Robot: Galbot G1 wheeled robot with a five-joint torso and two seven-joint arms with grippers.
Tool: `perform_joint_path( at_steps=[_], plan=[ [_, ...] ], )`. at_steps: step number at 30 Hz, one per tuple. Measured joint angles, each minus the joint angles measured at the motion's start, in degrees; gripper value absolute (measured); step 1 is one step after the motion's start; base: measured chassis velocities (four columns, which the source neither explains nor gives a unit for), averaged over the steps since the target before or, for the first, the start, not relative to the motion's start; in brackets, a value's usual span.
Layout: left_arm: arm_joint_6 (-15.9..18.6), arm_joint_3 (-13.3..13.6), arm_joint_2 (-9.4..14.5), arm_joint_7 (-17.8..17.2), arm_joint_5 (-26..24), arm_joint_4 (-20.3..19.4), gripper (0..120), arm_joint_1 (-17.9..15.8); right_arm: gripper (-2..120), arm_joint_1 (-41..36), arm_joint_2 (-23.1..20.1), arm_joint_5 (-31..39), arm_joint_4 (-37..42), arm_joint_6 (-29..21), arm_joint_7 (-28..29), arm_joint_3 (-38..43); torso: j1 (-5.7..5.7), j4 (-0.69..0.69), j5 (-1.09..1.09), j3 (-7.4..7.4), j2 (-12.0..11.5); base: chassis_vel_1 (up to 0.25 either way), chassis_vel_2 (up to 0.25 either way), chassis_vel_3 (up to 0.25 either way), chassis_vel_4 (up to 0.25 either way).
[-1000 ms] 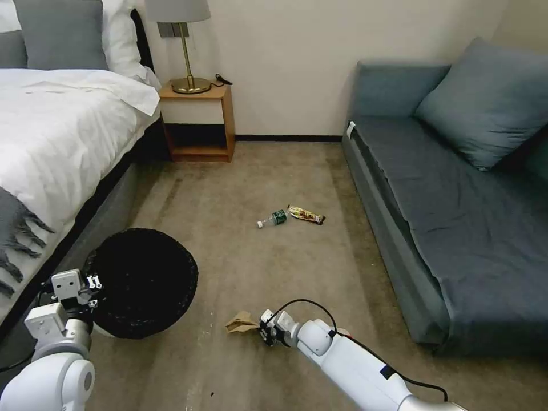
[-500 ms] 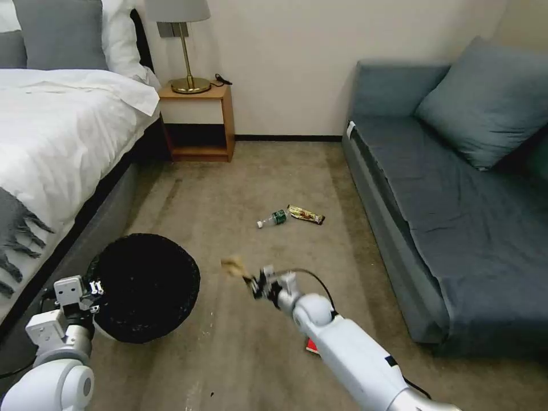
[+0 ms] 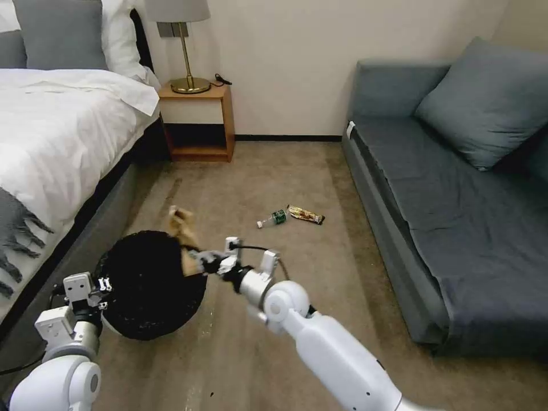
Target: Pick up the trash bin, then pick up the garbage on the floor and place it into the trash bin.
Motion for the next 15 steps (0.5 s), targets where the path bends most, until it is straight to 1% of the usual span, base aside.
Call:
perform_joint_path(
  at_steps=[1, 4, 6, 7, 9, 10, 11, 12, 15],
  plan=[
    [0.01, 0.08, -0.04, 0.20, -0.07, 0.00, 4, 0.06, 0, 0.11, 0.58, -0.57, -1.03, 0.16, -0.90, -0.50, 0.00, 0.00, 0.00, 0.00, 0.00, 0.000, 0.000, 0.000, 0.000],
    [0.00, 0.14, -0.09, 0.80, -0.17, -0.01, 4, 0.19, 0, 0.42, 1.86, -2.16, -3.08, 0.77, -1.24, -1.29, 0.00, 0.00, 0.00, 0.00, 0.00, 0.000, 0.000, 0.000, 0.000],
    [0.00, 0.23, -0.16, 1.63, -0.64, -0.42, 4, 0.39, 0, 1.13, 4.01, -5.34, -6.35, 1.89, 0.83, -1.89, 0.00, 0.01, 0.01, 0.00, 0.00, 0.000, 0.000, 0.000, 0.000],
    [0.00, 0.23, -0.16, 1.63, -0.64, -0.42, 4, 0.39, 0, 1.13, 4.01, -5.34, -6.35, 1.89, 0.83, -1.89, 0.00, 0.01, 0.01, 0.00, 0.00, 0.000, 0.000, 0.000, 0.000],
    [0.00, 0.29, -0.19, 2.07, -0.83, -0.69, 4, 0.51, 1, 1.48, 5.11, -7.84, -8.07, 2.74, 3.04, -1.94, 0.00, 0.01, 0.01, 0.00, 0.00, 0.000, 0.000, 0.000, 0.000],
    [0.00, 0.34, -0.22, 2.28, -0.91, -0.82, 4, 0.54, 2, 1.64, 5.78, -11.38, -9.68, 3.79, 4.69, -1.94, 0.00, 0.01, 0.01, 0.00, 0.00, 0.000, 0.000, 0.000, 0.000],
    [0.00, 0.36, -0.24, 2.33, -0.95, -0.85, 4, 0.52, 8, 1.63, 5.90, -14.39, -10.80, 4.75, 5.20, -1.89, 0.00, 0.00, 0.00, 0.00, 0.00, 0.000, 0.000, 0.000, 0.000],
    [0.00, 0.36, -0.24, 2.33, -0.95, -0.85, 4, 0.52, 8, 1.63, 5.90, -14.39, -10.80, 4.75, 5.20, -1.89, 0.00, 0.00, 0.00, 0.00, 0.00, 0.000, 0.000, 0.000, 0.000],
    [0.00, 0.36, -0.21, 2.39, -1.06, -0.85, 4, 0.35, 20, 1.25, 5.76, -18.32, -11.53, 6.20, 5.68, -1.57, 0.00, 0.00, 0.02, 0.00, 0.00, 0.000, 0.000, 0.000, 0.000]
  ],
)
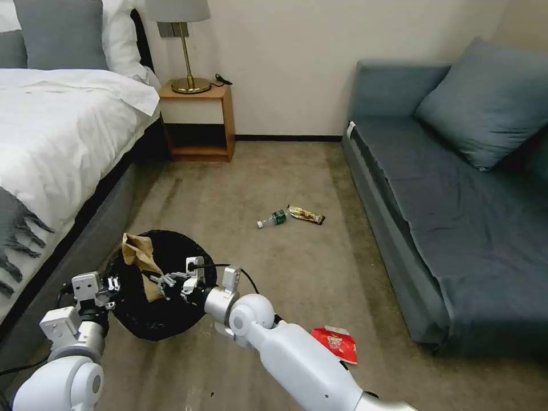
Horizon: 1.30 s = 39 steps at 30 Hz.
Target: Pick up the trash bin, then pick up the garbage on the floor and place it into the trash bin.
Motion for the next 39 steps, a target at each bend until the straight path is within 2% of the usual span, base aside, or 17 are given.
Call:
perform_joint_path(
  at_steps=[2, 5, 7, 9, 11, 15, 17, 20, 21, 22, 24, 29, 30, 32, 34, 35, 39],
  plan=[
    [0.00, 0.00, 0.01, 0.00, -0.01, 0.01, 4, -0.04, 24, -0.13, -0.23, -0.40, 0.02, 0.12, 0.15, 0.09, 0.00, 0.00, -0.01, 0.00, 0.00, 0.000, 0.000, 0.000, 0.000],
    [-0.01, 0.12, -0.05, 0.01, 0.03, 0.04, 4, -0.08, 39, -0.35, -1.03, -1.26, 0.89, 0.50, 0.58, 0.49, 0.00, 0.00, -0.01, 0.00, 0.00, 0.000, 0.000, 0.000, 0.000],
    [-0.02, 0.17, -0.11, 0.02, 0.07, 0.04, 4, -0.07, 42, -0.42, -1.29, -1.38, 1.28, 0.51, 0.64, 0.56, 0.00, 0.00, 0.00, 0.00, 0.00, 0.000, 0.000, 0.000, 0.000],
    [-0.21, 0.23, -0.27, 0.15, 0.25, 0.03, 4, 0.04, 54, -0.74, -1.87, -1.40, 2.26, 0.43, 0.82, 0.69, 0.00, 0.00, 0.00, 0.00, 0.00, 0.000, 0.000, 0.000, 0.000],
    [-0.32, 0.23, -0.30, 0.23, 0.35, 0.03, 4, 0.09, 56, -0.86, -2.00, -1.41, 2.47, 0.37, 0.85, 0.69, 0.00, 0.00, 0.00, 0.00, 0.00, 0.000, 0.000, 0.000, 0.000],
    [-0.85, 0.18, -0.43, 0.43, 0.65, 0.03, 4, 0.50, 76, -1.64, -2.88, -2.68, 3.89, 0.17, 0.89, 0.62, 0.00, 0.00, 0.00, 0.00, 0.00, 0.000, 0.000, 0.000, 0.000],
    [-0.85, 0.18, -0.43, 0.43, 0.65, 0.03, 4, 0.50, 76, -1.64, -2.88, -2.68, 3.89, 0.17, 0.89, 0.62, 0.00, 0.00, 0.00, 0.00, 0.00, 0.000, 0.000, 0.000, 0.000],
    [-1.29, -0.43, -0.41, 0.44, 0.77, 0.44, 4, 0.73, 96, -1.83, -5.57, -6.69, 7.27, -1.90, 2.71, 0.78, 0.00, 0.01, 0.00, 0.00, 0.00, 0.000, 0.000, 0.000, 0.000],
    [-1.42, -0.56, -0.33, 0.44, 0.84, 0.56, 4, 0.81, 98, -1.81, -6.72, -10.09, 7.95, -3.42, 3.82, 1.01, 0.00, 0.01, 0.00, 0.00, 0.00, 0.000, 0.000, 0.000, 0.000],
    [-1.42, -0.56, -0.33, 0.44, 0.84, 0.56, 4, 0.81, 98, -1.81, -6.72, -10.09, 7.95, -3.42, 3.82, 1.01, 0.00, 0.01, 0.00, 0.00, 0.00, 0.000, 0.000, 0.000, 0.000],
    [-1.75, -0.74, -0.25, 0.49, 1.09, 0.79, 4, 1.11, 100, -1.79, -9.33, -15.93, 9.24, -7.13, 5.38, 1.64, 0.00, -0.01, -0.01, 0.00, 0.00, 0.000, 0.000, 0.000, 0.000],
    [-2.26, -0.95, -0.10, 0.77, 1.23, 1.15, 4, 1.52, 100, -2.86, -14.71, -19.51, 10.69, -12.43, 6.34, 3.66, 0.00, -0.02, 0.00, 0.00, 0.00, 0.000, 0.000, 0.000, 0.000],
    [-2.44, -1.07, 0.00, 0.64, 1.31, 1.20, 4, 1.46, 100, -3.12, -15.92, -20.80, 10.52, -12.83, 5.88, 4.28, 0.00, 0.03, 0.04, -0.01, 0.01, 0.000, 0.000, 0.000, 0.000],
    [-2.46, -1.13, 0.04, 0.63, 1.30, 1.25, 4, 1.42, 100, -3.27, -16.43, -21.23, 10.35, -12.91, 5.78, 4.58, 0.00, 0.01, 0.06, -0.01, 0.01, 0.000, 0.000, 0.000, 0.000],
    [-2.48, -0.95, 0.04, 0.71, 1.28, 1.39, 4, 1.26, 100, -3.74, -17.81, -21.82, 10.17, -12.94, 5.59, 5.55, 0.00, -0.01, -0.05, -0.01, 0.01, 0.000, 0.000, 0.000, 0.000],
    [-2.49, -0.87, 0.02, 0.71, 1.28, 1.48, 4, 1.06, 100, -4.01, -18.34, -21.84, 10.15, -12.87, 5.48, 6.01, 0.00, -0.02, 0.04, 0.00, 0.01, 0.000, 0.000, 0.000, 0.000],
    [-2.48, -0.58, -0.13, 0.69, 1.51, 1.88, 4, 0.74, 100, -4.49, -19.10, -21.41, 10.73, -12.42, 5.45, 7.84, 0.00, 0.01, -0.01, 0.00, 0.01, 0.000, 0.000, 0.000, 0.000]
  ],
)
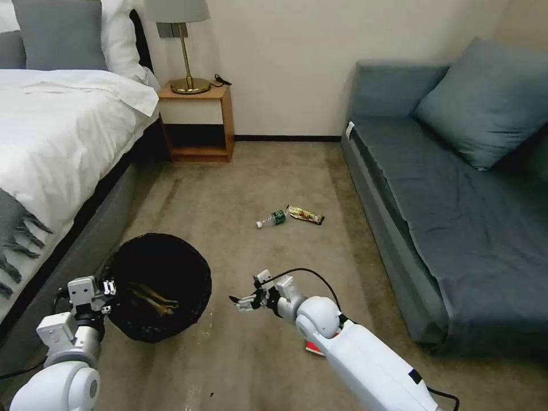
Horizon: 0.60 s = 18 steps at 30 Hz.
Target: Pick up the trash bin, then pick up the garbage on the floor and place it into the trash bin.
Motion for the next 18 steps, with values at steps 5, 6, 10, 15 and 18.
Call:
perform_joint_path(
  at_steps=[5, 6, 10, 15, 18],
  plan=[
    [0.13, 0.04, 0.27, -0.02, 0.02, 0.12, 4, -0.30, 100, -0.07, -1.76, 0.93, 0.67, 0.29, -0.42, 1.23, 0.00, 0.01, 0.02, 0.00, 0.00, 0.000, 0.000, 0.000, 0.000],
    [0.17, -0.03, 0.47, -0.02, -0.02, 0.15, 4, -0.35, 100, -0.08, -2.53, 1.01, 0.68, 0.31, -0.65, 1.34, 0.00, 0.00, 0.03, 0.00, 0.00, 0.000, 0.000, 0.000, 0.000],
    [0.21, -0.48, 1.26, -0.02, -0.43, 0.27, 4, -0.35, 100, -0.26, -8.40, 0.76, 0.71, 0.41, -2.64, 1.34, 0.00, 0.00, 0.03, 0.00, 0.00, 0.000, 0.000, 0.000, 0.000],
    [0.21, -0.87, 2.03, -0.01, -0.76, 0.78, 4, -0.38, 100, -0.95, -15.11, -1.12, -0.20, 0.94, -4.99, 1.07, 0.00, -0.02, 0.02, 0.00, 0.00, 0.000, 0.000, 0.000, 0.000],
    [0.20, -0.88, 2.23, 0.00, -0.78, 0.95, 4, -0.44, 100, -1.85, -17.13, -2.39, -0.75, 1.61, -5.72, 1.07, 0.00, -0.01, 0.01, 0.00, 0.00, 0.000, 0.000, 0.000, 0.000]
  ],
)
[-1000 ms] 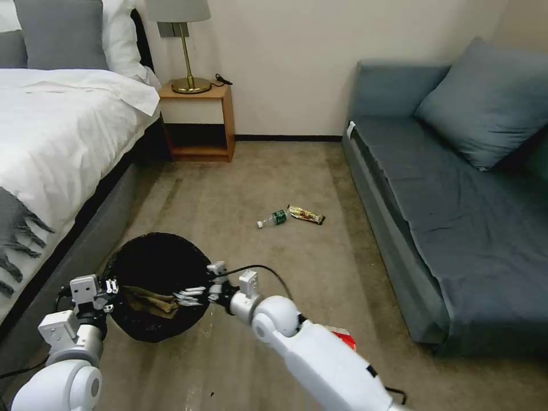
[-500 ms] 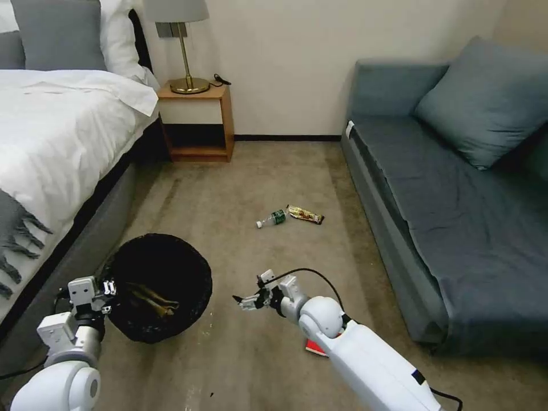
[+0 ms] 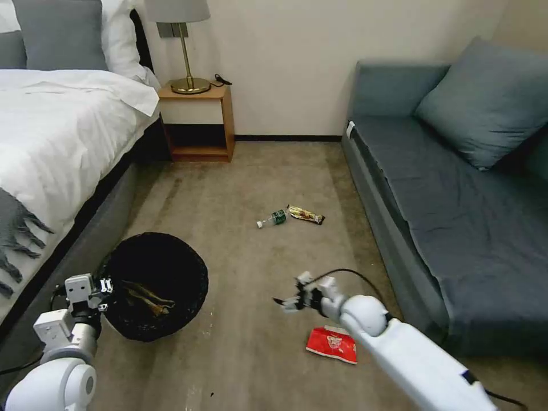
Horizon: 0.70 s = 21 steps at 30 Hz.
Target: Pick up the trash bin, then pick up the garbage on the floor and place it into the trash bin.
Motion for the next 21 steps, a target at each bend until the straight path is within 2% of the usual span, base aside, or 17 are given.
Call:
perform_joint_path(
  at_steps=[6, 15, 21],
  plan=[
    [0.00, 0.33, 0.07, 0.02, 0.08, 0.13, 4, 0.03, 100, -3.90, -2.44, -3.31, -0.35, 0.93, -1.63, 0.26, 0.00, 0.00, 0.01, 0.00, 0.00, 0.000, 0.000, 0.000, 0.000],
    [0.00, 0.49, 0.04, 0.43, 0.46, -0.57, 4, 1.05, 100, -7.04, -2.29, -9.20, -3.61, 3.14, -3.00, 1.89, 0.00, 0.01, 0.01, 0.00, 0.00, 0.000, 0.000, 0.000, 0.000],
    [0.00, 0.15, -0.15, 0.67, 0.43, -1.00, 4, 1.27, 100, -7.61, -2.40, -10.32, -4.50, 3.66, -3.93, 3.40, 0.00, 0.01, 0.00, 0.00, 0.00, 0.000, 0.000, 0.000, 0.000]
  ],
)
